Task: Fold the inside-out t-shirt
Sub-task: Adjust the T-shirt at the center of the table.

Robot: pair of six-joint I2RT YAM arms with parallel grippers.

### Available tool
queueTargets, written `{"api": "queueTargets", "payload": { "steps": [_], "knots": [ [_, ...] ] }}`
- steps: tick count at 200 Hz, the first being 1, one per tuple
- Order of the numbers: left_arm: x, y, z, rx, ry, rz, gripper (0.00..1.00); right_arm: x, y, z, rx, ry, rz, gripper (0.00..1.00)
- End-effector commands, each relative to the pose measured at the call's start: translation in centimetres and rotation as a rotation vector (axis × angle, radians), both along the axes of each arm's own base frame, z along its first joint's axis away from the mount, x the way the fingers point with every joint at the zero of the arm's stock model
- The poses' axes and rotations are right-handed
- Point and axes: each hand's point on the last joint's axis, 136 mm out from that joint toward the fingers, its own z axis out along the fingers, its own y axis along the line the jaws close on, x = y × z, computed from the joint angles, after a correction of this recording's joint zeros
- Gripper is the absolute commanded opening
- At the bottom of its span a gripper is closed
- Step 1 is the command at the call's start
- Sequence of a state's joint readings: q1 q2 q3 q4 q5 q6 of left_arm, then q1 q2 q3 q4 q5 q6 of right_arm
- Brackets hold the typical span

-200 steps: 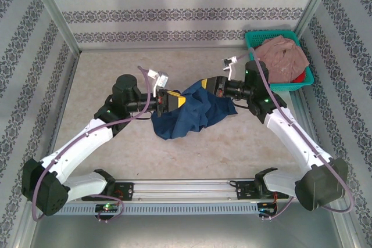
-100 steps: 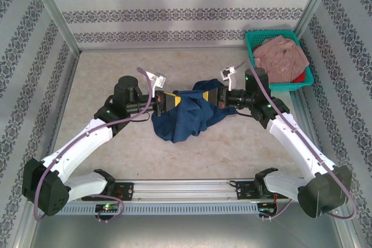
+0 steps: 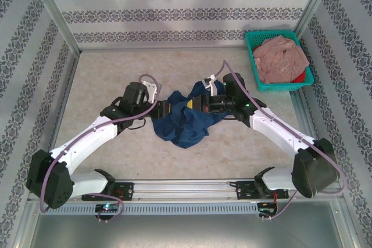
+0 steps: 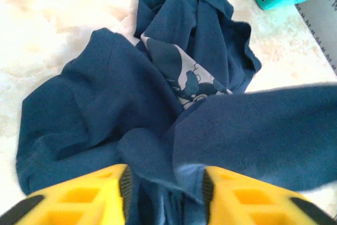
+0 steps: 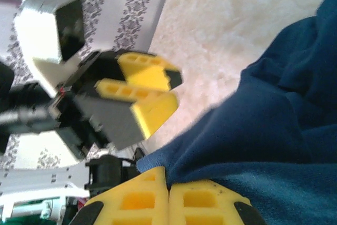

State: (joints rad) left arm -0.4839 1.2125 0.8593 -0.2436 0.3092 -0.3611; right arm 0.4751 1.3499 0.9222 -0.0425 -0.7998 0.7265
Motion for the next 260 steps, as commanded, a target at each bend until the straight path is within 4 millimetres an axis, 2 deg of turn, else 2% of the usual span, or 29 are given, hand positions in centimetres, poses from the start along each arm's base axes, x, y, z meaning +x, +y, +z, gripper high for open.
{"api": "queueTargets", "payload": {
  "steps": [1, 27, 65, 88, 100, 116, 144, 155, 160, 170, 177, 191, 204, 219, 236, 251, 260],
  "knots": [
    [-1.4, -0.5, 1.0, -0.058, -0.039, -0.023, 0.5, 2.0, 0.8, 2.4, 0.051, -0.035, -0.042, 0.0],
    [-2.4, -2.2, 0.9, -0.064, -0.063, -0.092, 0.61, 2.2, 0.7, 2.1, 0.05, -0.026, -0.038, 0.0],
    [-2.0, -4.9, -0.9, 0.042, -0.045, -0.182, 0.69, 2.2, -0.2, 2.1, 0.04, -0.025, -0.051, 0.0],
    [-1.8, -5.9, -0.5, 0.025, -0.059, -0.211, 0.74, 2.1, -0.6, 2.0, 0.035, -0.028, -0.056, 0.0],
    [-1.1, -5.8, -0.5, 0.036, -0.073, -0.187, 0.73, 2.0, -0.6, 2.0, 0.036, -0.027, -0.051, 0.0],
    [0.2, -5.3, -0.6, 0.075, -0.09, -0.131, 0.64, 1.7, -0.6, 1.7, 0.032, -0.028, -0.038, 0.0],
    [1.6, -6.5, 0.2, 0.055, -0.124, -0.144, 0.42, 0.9, -1.1, 0.5, -0.025, -0.023, -0.013, 0.0],
    [2.0, -6.9, 0.5, 0.046, -0.128, -0.15, 0.27, 0.7, -1.5, 0.2, -0.048, -0.022, -0.01, 0.0],
    [2.1, -6.9, 0.6, 0.045, -0.126, -0.148, 0.16, 0.7, -1.8, 0.0, -0.066, -0.022, -0.013, 0.0],
    [2.2, -6.5, 0.8, 0.046, -0.115, -0.131, 0.01, 0.3, -2.5, -0.1, -0.11, -0.028, -0.017, 0.0],
    [2.1, -5.9, 1.0, 0.046, -0.108, -0.111, 0.0, 0.1, -3.2, -0.2, -0.15, -0.041, -0.027, 0.0],
    [0.8, -4.9, 1.6, 0.017, -0.086, -0.106, 0.0, -0.9, -4.4, -0.1, -0.224, -0.074, -0.032, 0.06],
    [-1.1, -4.1, 1.9, -0.013, -0.053, -0.116, 0.0, -2.5, -4.9, -0.3, -0.248, -0.067, 0.0, 0.17],
    [-3.8, -3.2, 0.8, -0.032, 0.03, -0.131, 0.0, -4.4, -5.4, -0.8, -0.262, -0.034, 0.035, 0.29],
    [-6.8, -2.8, -1.8, -0.055, 0.175, -0.15, 0.0, -4.9, -6.0, -1.0, -0.285, -0.049, 0.024, 0.36],
    [-9.2, -3.2, -3.6, -0.089, 0.3, -0.203, 0.12, -3.1, -7.2, -0.9, -0.33, -0.099, -0.063, 0.41],
    [-9.8, -3.3, -4.1, -0.088, 0.334, -0.221, 0.31, -1.4, -8.1, -0.9, -0.368, -0.129, -0.131, 0.43]
  ]
}}
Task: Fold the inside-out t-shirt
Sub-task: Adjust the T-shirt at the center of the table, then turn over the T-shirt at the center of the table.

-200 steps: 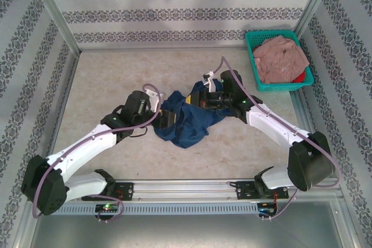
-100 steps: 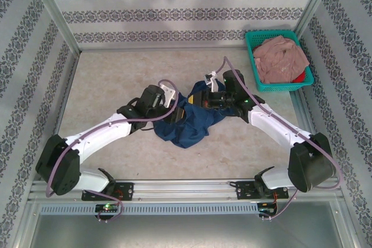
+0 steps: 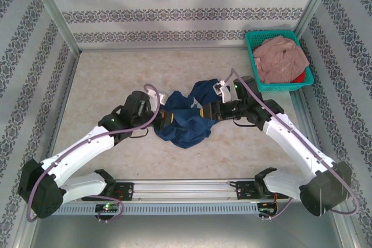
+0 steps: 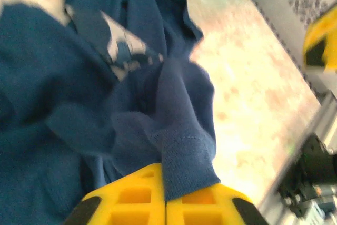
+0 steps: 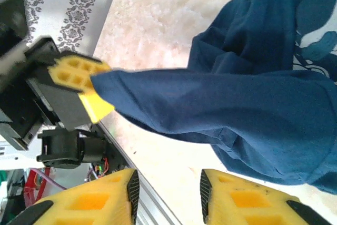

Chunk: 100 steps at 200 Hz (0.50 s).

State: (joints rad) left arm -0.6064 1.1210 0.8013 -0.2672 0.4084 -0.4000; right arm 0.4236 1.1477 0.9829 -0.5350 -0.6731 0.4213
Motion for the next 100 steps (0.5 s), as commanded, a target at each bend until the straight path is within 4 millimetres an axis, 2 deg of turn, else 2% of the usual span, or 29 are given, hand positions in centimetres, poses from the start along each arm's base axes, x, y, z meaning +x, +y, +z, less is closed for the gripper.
{"api": "queueTargets", "payload": {
  "steps": [1, 12, 16, 39, 51, 60, 76, 91, 100],
  "knots": [
    [-4.2, 0.3, -4.5, 0.014, 0.283, -0.058, 0.33, 2.5, -2.7, -1.3, -0.13, -0.057, -0.129, 0.44],
    [-3.7, 0.5, -4.2, 0.039, 0.249, -0.063, 0.49, 5.3, -4.0, -1.9, -0.215, -0.11, -0.219, 0.46],
    [-3.4, 0.5, -3.9, 0.041, 0.227, -0.062, 0.53, 6.4, -4.4, -2.2, -0.254, -0.126, -0.251, 0.5],
    [-0.9, -0.2, -0.3, -0.057, 0.084, -0.079, 0.74, 11.9, -6.2, -3.4, -0.438, -0.213, -0.348, 0.57],
    [1.9, 0.3, 1.3, -0.119, 0.014, -0.016, 0.82, 14.2, -6.7, -4.4, -0.504, -0.243, -0.37, 0.59],
    [5.0, 1.7, 1.5, -0.124, -0.015, 0.109, 0.87, 15.8, -7.0, -5.3, -0.528, -0.238, -0.388, 0.6],
    [10.4, 4.3, -0.3, -0.057, 0.04, 0.312, 0.88, 17.8, -7.4, -7.3, -0.545, -0.196, -0.396, 0.62],
    [13.9, 5.0, -3.2, 0.059, 0.1, 0.363, 0.87, 19.2, -7.0, -9.4, -0.546, -0.16, -0.385, 0.66],
    [15.4, 4.4, -4.6, 0.093, 0.131, 0.34, 0.87, 19.8, -6.4, -10.3, -0.539, -0.139, -0.367, 0.69]
  ]
}}
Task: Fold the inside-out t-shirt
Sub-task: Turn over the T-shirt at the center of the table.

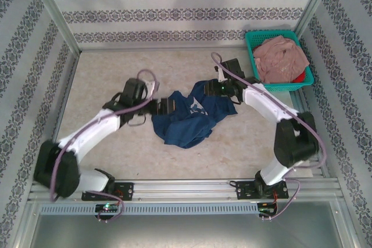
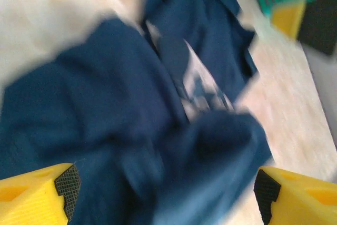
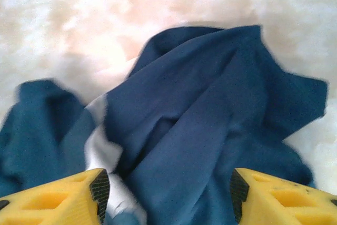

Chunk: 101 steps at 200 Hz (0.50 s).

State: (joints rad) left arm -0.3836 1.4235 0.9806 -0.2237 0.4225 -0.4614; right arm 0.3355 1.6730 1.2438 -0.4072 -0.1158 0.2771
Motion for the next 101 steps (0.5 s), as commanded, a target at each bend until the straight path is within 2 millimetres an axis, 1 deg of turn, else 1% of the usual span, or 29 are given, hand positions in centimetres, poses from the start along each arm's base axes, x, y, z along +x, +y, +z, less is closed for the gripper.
{"api": "queueTargets", "payload": {
  "steps": [1, 10, 19, 26, 32, 43, 50, 54, 60, 64, 72, 74, 83, 89, 95, 101],
  "knots": [
    [5.5, 0.6, -2.7, 0.095, 0.032, 0.083, 0.87, 2.5, -0.2, -1.3, -0.039, -0.014, -0.012, 0.69],
    [6.9, -0.1, -4.0, 0.109, 0.072, 0.067, 0.87, 3.1, 0.2, -2.1, -0.043, -0.002, -0.006, 0.71],
    [7.9, -1.1, -5.2, 0.103, 0.111, 0.038, 0.87, 3.6, 0.2, -3.5, -0.056, 0.026, -0.012, 0.71],
    [8.6, -1.4, -6.3, 0.113, 0.141, 0.036, 0.84, 4.0, 0.3, -4.5, -0.063, 0.046, -0.013, 0.71],
    [9.0, -1.9, -7.1, 0.109, 0.162, 0.026, 0.81, 4.3, 0.4, -5.3, -0.067, 0.063, -0.016, 0.68],
    [9.6, -2.8, -8.5, 0.091, 0.205, -0.003, 0.72, 4.8, 0.6, -6.2, -0.066, 0.078, -0.013, 0.61],
    [9.9, -3.1, -9.2, 0.1, 0.229, -0.011, 0.65, 5.2, 0.5, -6.6, -0.075, 0.074, -0.018, 0.54],
    [10.2, -3.1, -9.6, 0.108, 0.239, -0.01, 0.59, 5.5, 0.3, -6.5, -0.078, 0.07, -0.021, 0.47],
    [10.6, -3.3, -9.9, 0.11, 0.251, -0.014, 0.48, 5.8, 0.1, -6.3, -0.083, 0.066, -0.023, 0.37],
    [10.9, -3.3, -10.0, 0.107, 0.255, -0.016, 0.41, 6.1, -0.1, -6.0, -0.087, 0.06, -0.025, 0.3],
    [11.5, -3.5, -9.6, 0.089, 0.253, -0.023, 0.24, 6.7, -0.7, -5.0, -0.092, 0.038, -0.034, 0.18],
    [11.7, -3.6, -9.5, 0.082, 0.252, -0.026, 0.21, 6.9, -0.8, -4.6, -0.091, 0.027, -0.034, 0.16],
    [12.3, -3.7, -8.3, 0.047, 0.243, -0.037, 0.07, 7.6, -1.6, -2.5, -0.079, -0.02, -0.044, 0.0],
    [12.9, -3.5, -7.2, 0.022, 0.227, -0.033, 0.0, 7.9, -2.0, -0.8, -0.064, -0.059, -0.049, 0.0],
    [13.5, -3.1, -5.6, -0.009, 0.194, -0.027, 0.0, 8.2, -2.3, 1.3, -0.045, -0.11, -0.049, 0.0],
    [14.1, -2.5, -3.4, -0.049, 0.144, -0.01, 0.0, 8.4, -2.7, 3.6, -0.024, -0.166, -0.048, 0.0]
  ]
}}
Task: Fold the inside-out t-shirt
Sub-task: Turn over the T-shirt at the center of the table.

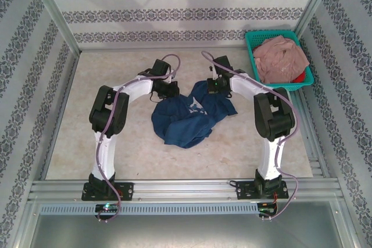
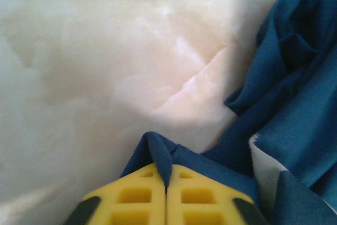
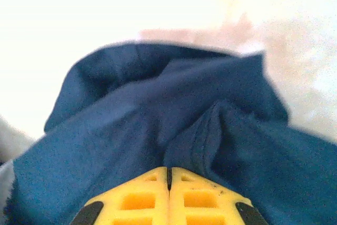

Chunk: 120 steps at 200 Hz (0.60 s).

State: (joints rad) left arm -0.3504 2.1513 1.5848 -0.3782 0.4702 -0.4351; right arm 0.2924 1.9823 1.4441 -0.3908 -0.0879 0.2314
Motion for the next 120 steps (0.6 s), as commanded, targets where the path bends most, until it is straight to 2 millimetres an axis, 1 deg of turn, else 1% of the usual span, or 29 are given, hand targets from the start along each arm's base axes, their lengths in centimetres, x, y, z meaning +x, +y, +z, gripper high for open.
{"api": "queueTargets", "payload": {
  "steps": [1, 5, 10, 13, 18, 28, 35, 42, 46, 49, 55, 61, 65, 73, 74, 75, 76, 77, 81, 91, 100, 103, 112, 120],
  "knots": [
    [2.3, 1.4, 7.9, -0.132, -0.122, 0.023, 0.0, 2.4, -2.1, 10.2, 0.05, -0.246, -0.019, 0.0],
    [2.7, 2.1, 9.6, -0.16, -0.162, 0.044, 0.0, 2.5, -2.2, 11.8, 0.069, -0.287, -0.013, 0.0],
    [3.0, 2.9, 11.9, -0.198, -0.214, 0.069, 0.0, 2.3, -2.5, 14.5, 0.1, -0.347, -0.013, 0.0],
    [3.4, 3.5, 13.7, -0.225, -0.257, 0.084, 0.0, 2.2, -2.6, 15.8, 0.12, -0.377, -0.013, 0.0],
    [3.7, 4.4, 16.4, -0.266, -0.321, 0.109, 0.0, 1.9, -2.8, 18.8, 0.16, -0.441, -0.007, 0.0],
    [3.7, 6.0, 22.0, -0.343, -0.445, 0.141, 0.0, 0.7, -3.1, 24.2, 0.228, -0.556, 0.007, 0.0],
    [3.2, 6.9, 25.8, -0.382, -0.525, 0.151, 0.0, -0.2, -3.5, 27.4, 0.251, -0.624, 0.013, 0.0],
    [2.6, 7.5, 28.8, -0.401, -0.588, 0.159, 0.0, -1.1, -3.9, 29.7, 0.248, -0.67, 0.01, 0.0],
    [2.2, 7.8, 30.3, -0.404, -0.618, 0.162, 0.0, -1.5, -4.2, 30.4, 0.235, -0.68, 0.008, 0.0],
    [1.9, 7.9, 31.0, -0.401, -0.633, 0.164, 0.0, -1.8, -4.3, 30.7, 0.225, -0.681, 0.006, 0.0],
    [1.3, 7.9, 32.0, -0.399, -0.644, 0.161, 0.0, -2.3, -4.6, 30.6, 0.205, -0.664, -0.002, 0.0],
    [0.9, 7.9, 32.4, -0.406, -0.646, 0.156, 0.0, -2.4, -4.7, 29.7, 0.194, -0.633, -0.015, 0.0],
    [0.6, 7.7, 32.5, -0.415, -0.641, 0.15, 0.0, -2.5, -4.4, 28.9, 0.191, -0.613, -0.016, 0.08],
    [0.3, 7.5, 31.8, -0.431, -0.615, 0.149, 0.0, -2.6, -3.8, 26.5, 0.185, -0.563, -0.014, 0.26],
    [0.3, 7.5, 31.7, -0.431, -0.611, 0.15, 0.0, -2.6, -3.7, 26.0, 0.183, -0.551, -0.013, 0.26],
    [0.2, 7.4, 31.6, -0.433, -0.608, 0.151, 0.0, -2.6, -3.5, 25.9, 0.183, -0.55, -0.012, 0.3],
    [0.2, 7.4, 31.5, -0.434, -0.605, 0.151, 0.0, -2.6, -3.4, 25.5, 0.181, -0.543, -0.011, 0.32],
    [0.2, 7.5, 31.4, -0.436, -0.603, 0.153, 0.0, -2.6, -3.4, 24.9, 0.177, -0.533, -0.012, 0.32],
    [0.1, 7.3, 30.9, -0.44, -0.596, 0.15, 0.0, -2.5, -2.9, 23.7, 0.168, -0.511, -0.007, 0.38],
    [0.0, 7.2, 29.7, -0.443, -0.573, 0.148, 0.0, -2.2, -1.5, 20.9, 0.153, -0.468, 0.012, 0.47],
    [0.0, 7.2, 28.7, -0.437, -0.549, 0.153, 0.0, -1.9, 0.2, 18.9, 0.171, -0.44, 0.04, 0.52],
    [0.0, 7.2, 28.4, -0.435, -0.542, 0.152, 0.0, -1.7, 0.7, 18.4, 0.18, -0.431, 0.047, 0.55],
    [-0.1, 7.1, 27.8, -0.434, -0.525, 0.145, 0.0, -1.2, 2.9, 16.7, 0.213, -0.394, 0.076, 0.64],
    [-0.2, 6.9, 27.5, -0.442, -0.516, 0.139, 0.0, -0.7, 5.0, 15.2, 0.252, -0.351, 0.103, 0.67]
  ]
}}
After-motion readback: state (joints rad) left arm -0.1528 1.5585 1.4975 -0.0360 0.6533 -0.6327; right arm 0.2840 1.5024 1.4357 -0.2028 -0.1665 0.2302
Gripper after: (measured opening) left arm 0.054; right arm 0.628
